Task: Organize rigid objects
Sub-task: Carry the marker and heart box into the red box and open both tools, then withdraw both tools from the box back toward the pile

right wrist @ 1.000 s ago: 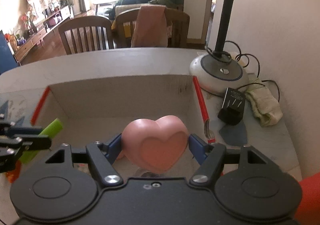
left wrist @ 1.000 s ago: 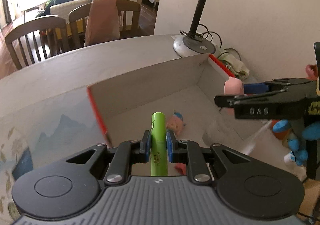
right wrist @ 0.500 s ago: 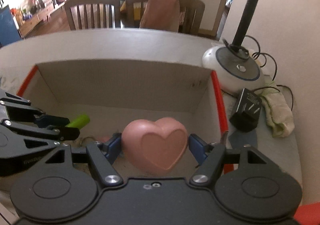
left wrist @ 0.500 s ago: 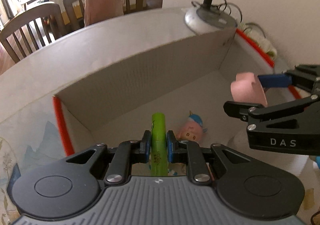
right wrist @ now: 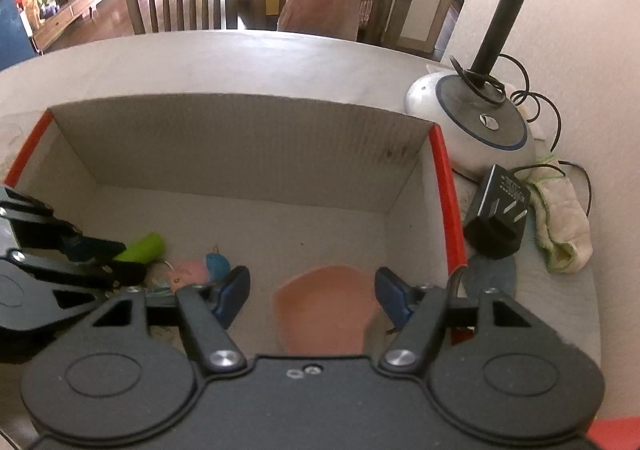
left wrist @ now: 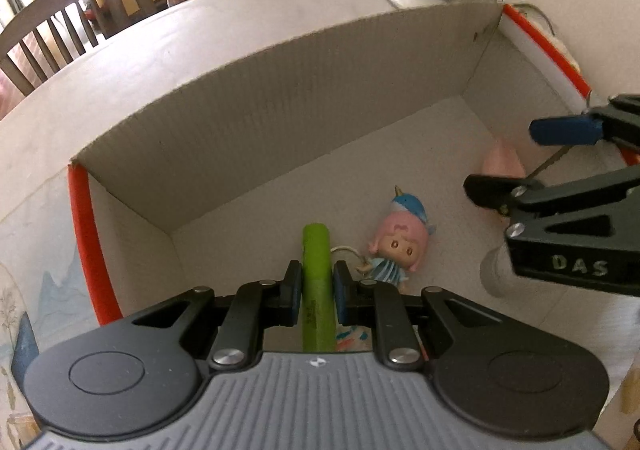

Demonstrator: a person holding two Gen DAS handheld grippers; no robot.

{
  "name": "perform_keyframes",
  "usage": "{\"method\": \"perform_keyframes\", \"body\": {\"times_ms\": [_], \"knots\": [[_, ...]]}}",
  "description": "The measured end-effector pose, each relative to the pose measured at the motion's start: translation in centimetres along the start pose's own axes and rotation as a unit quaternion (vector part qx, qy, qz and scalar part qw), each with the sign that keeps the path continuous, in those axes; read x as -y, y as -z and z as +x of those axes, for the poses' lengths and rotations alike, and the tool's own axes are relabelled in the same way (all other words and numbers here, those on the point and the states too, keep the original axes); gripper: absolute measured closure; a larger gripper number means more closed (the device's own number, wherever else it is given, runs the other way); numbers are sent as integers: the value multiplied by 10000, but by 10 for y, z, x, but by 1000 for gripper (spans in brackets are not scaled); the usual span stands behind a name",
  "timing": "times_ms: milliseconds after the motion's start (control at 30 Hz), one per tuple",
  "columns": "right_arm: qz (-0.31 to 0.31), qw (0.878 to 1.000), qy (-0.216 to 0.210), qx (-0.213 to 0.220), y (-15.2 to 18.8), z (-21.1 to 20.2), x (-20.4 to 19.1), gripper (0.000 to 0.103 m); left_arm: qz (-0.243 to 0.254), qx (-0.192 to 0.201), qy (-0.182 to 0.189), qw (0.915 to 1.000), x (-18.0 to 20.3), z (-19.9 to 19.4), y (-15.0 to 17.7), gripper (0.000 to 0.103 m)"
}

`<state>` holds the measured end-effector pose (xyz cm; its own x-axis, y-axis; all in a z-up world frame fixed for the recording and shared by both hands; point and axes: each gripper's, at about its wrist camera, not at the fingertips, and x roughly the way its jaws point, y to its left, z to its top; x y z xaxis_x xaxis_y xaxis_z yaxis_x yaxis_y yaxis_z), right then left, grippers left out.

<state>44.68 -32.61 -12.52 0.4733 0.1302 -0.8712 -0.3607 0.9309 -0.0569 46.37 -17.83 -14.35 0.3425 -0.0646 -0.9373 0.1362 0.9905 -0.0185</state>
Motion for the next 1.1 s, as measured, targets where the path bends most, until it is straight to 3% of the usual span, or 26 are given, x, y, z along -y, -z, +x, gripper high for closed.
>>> {"method": "perform_keyframes", "body": {"times_ms": [567, 1100], "knots": [[224, 9988, -164, 393, 7, -34, 3, 28, 20, 55, 84, 9999, 0, -19, 13, 86], [337, 9929, -535, 1007, 26, -99, -15, 25, -198, 872, 483, 9948, -13, -91, 44, 85]]}}
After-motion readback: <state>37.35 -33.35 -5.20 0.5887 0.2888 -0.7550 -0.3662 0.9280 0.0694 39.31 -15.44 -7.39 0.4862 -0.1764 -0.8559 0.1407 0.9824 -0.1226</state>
